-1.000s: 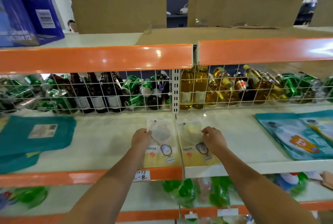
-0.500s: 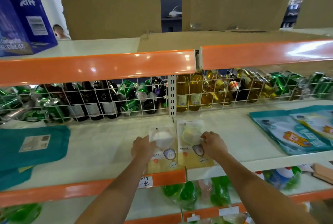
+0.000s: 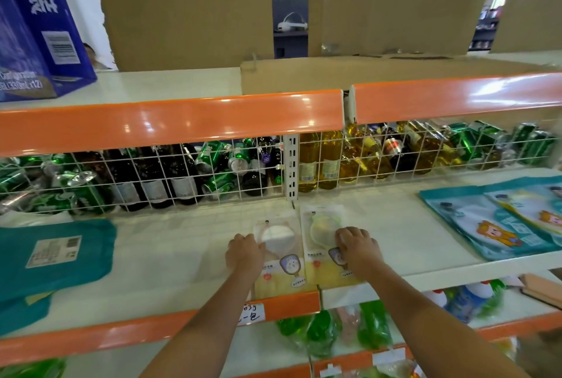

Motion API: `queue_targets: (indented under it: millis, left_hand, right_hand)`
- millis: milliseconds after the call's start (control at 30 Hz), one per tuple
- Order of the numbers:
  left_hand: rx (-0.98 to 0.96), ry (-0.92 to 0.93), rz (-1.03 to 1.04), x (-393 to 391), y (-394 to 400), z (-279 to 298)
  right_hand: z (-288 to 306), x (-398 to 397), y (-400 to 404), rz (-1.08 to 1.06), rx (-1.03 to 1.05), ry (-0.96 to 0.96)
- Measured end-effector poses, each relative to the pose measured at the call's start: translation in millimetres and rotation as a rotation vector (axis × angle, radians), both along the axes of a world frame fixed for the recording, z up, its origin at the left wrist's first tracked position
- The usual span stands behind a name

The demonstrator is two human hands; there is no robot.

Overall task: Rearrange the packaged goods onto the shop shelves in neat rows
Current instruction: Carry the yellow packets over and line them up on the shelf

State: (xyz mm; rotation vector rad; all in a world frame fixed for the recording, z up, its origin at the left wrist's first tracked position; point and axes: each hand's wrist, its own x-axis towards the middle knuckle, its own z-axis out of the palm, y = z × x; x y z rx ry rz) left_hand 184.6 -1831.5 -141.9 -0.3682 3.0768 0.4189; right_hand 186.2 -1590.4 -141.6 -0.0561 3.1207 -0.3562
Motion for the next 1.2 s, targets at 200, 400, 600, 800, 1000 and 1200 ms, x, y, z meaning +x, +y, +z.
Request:
queue_targets:
  millis: [200,400,600,800,1000,1200]
  left_hand:
    - [-0.012,0.028,0.002,-1,1,-3]
    - [-0.019,0.042,-0.003,2,2,-4]
    - [-0.041,0.044,-0.067,3,-7,17]
    - [-0.309,0.053,-0.235,19,-20,37]
    - [-0.293,0.03,-0.163,55,-49,43]
    - [-0.241,0.036,0.01,92,-103,55]
  right_hand:
    - [-4,1,7,0.053,0.045,-0.026]
    - [-5,4,6,0.014,-0.016,-0.026]
    - [21,-4,-11,0.022,0.013,0.047]
    - [42,-9,-52,0.235,0.109,0.109]
    - [37,-2,-105,0.401,0.194,0.084]
    - [37,15,-176,0.543,0.117,0.081]
